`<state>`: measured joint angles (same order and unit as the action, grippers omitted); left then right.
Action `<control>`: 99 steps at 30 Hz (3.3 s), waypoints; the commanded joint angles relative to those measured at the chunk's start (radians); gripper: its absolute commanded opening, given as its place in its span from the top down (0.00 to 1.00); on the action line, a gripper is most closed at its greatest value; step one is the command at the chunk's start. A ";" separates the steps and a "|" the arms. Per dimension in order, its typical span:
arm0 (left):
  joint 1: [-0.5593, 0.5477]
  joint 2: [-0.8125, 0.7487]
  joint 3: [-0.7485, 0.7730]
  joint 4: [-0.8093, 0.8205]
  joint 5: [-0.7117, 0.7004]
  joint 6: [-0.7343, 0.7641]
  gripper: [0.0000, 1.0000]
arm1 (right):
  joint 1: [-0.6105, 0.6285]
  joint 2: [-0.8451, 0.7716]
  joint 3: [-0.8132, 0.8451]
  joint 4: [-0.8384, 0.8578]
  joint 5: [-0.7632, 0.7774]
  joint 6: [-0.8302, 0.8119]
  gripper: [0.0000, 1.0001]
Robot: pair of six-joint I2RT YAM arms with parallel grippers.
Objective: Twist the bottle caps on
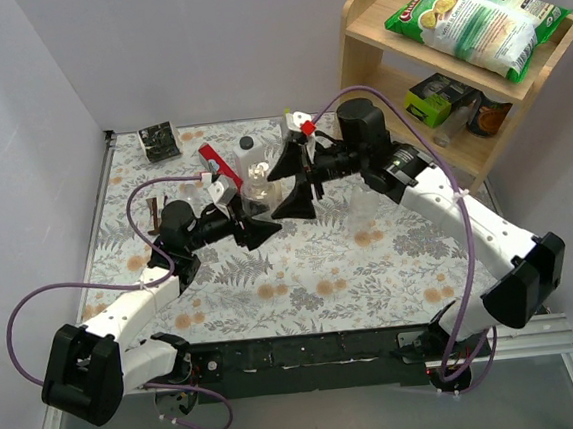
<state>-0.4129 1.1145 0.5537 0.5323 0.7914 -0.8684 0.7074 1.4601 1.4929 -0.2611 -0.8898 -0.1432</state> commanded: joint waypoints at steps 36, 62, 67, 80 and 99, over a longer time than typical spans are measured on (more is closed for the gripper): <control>0.022 0.015 0.037 0.006 0.036 -0.050 1.00 | 0.007 0.068 0.107 -0.006 -0.123 0.030 0.02; 0.054 0.024 0.252 -0.845 0.177 0.918 1.00 | -0.065 0.150 0.610 -0.806 0.118 -0.781 0.14; 0.054 0.045 0.287 -0.911 0.170 0.983 1.00 | 0.027 0.171 0.598 -0.994 0.153 -1.052 0.10; 0.045 0.038 0.308 -0.920 0.178 0.999 1.00 | 0.142 0.152 0.477 -0.945 0.199 -1.092 0.19; 0.034 0.031 0.319 -0.931 0.178 1.008 1.00 | 0.168 0.204 0.461 -0.920 0.219 -1.061 0.48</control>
<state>-0.3752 1.1698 0.8337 -0.3931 0.9394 0.1268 0.8661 1.6562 1.9652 -1.1790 -0.6689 -1.2053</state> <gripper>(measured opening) 0.622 0.565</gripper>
